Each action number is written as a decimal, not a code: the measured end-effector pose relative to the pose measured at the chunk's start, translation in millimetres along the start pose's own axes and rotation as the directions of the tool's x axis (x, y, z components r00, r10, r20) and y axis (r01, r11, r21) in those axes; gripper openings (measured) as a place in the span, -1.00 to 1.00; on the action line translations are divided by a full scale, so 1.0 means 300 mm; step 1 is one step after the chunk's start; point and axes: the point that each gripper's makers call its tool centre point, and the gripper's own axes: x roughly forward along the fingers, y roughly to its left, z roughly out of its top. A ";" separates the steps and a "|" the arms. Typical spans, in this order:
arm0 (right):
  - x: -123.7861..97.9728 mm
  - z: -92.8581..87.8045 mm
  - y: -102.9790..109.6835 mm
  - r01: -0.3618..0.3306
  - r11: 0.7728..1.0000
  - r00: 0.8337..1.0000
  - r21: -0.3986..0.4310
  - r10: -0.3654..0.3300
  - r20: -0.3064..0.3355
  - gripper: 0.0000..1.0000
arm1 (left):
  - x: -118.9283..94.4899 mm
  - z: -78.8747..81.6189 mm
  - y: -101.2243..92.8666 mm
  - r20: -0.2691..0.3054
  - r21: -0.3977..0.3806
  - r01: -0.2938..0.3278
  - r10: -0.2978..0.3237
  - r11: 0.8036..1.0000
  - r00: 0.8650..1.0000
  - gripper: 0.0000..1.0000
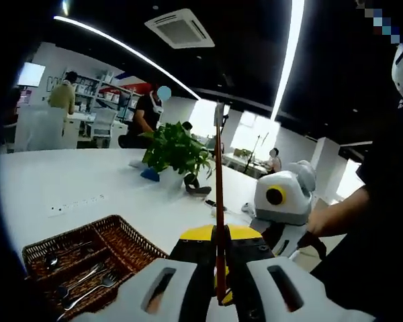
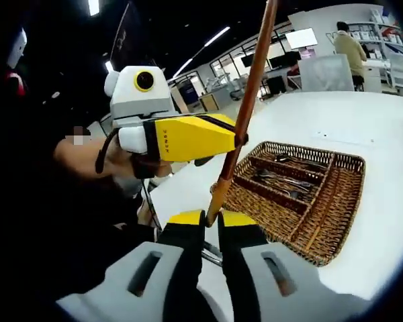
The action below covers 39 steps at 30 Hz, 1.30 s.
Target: Arrange the knives, forks, and spoons in their matching storage slots by inserting each utensil handle-first until every utensil is classified and aligned in the correct compartment
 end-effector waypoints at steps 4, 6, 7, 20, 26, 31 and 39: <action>-0.007 0.021 -0.021 0.011 0.999 0.999 0.051 -0.013 0.033 -0.76 | -0.014 0.012 0.013 0.029 -0.035 -0.006 0.007 0.999 1.000 -0.94; -0.007 0.033 -0.024 0.010 0.998 0.999 0.063 -0.013 0.048 -0.71 | -0.019 0.026 0.007 0.058 -0.076 0.001 0.003 0.997 0.998 -0.94; -0.005 0.040 -0.020 0.006 0.998 0.999 0.063 -0.009 0.050 -0.71 | -0.020 0.033 0.005 0.070 -0.080 0.002 0.004 0.997 0.998 -0.94; -0.016 0.040 -0.004 0.026 0.997 0.999 0.071 -0.027 0.019 -0.89 | -0.083 0.038 0.043 0.081 -0.065 -0.049 0.054 0.997 0.995 -0.95; -0.028 0.024 0.010 0.021 0.998 1.000 0.057 -0.020 -0.022 -0.90 | -0.103 0.015 0.046 0.062 -0.096 -0.046 0.052 0.994 0.997 -0.95; -0.034 0.015 0.005 0.054 0.997 0.997 0.056 -0.051 -0.052 -0.91 | -0.104 0.004 0.043 0.039 -0.119 -0.029 0.034 0.992 0.999 -0.91; -0.046 0.003 -0.004 0.109 0.991 0.991 0.077 -0.102 -0.089 -0.91 | -0.146 -0.011 0.075 0.010 0.055 -0.100 0.099 0.994 0.995 -0.11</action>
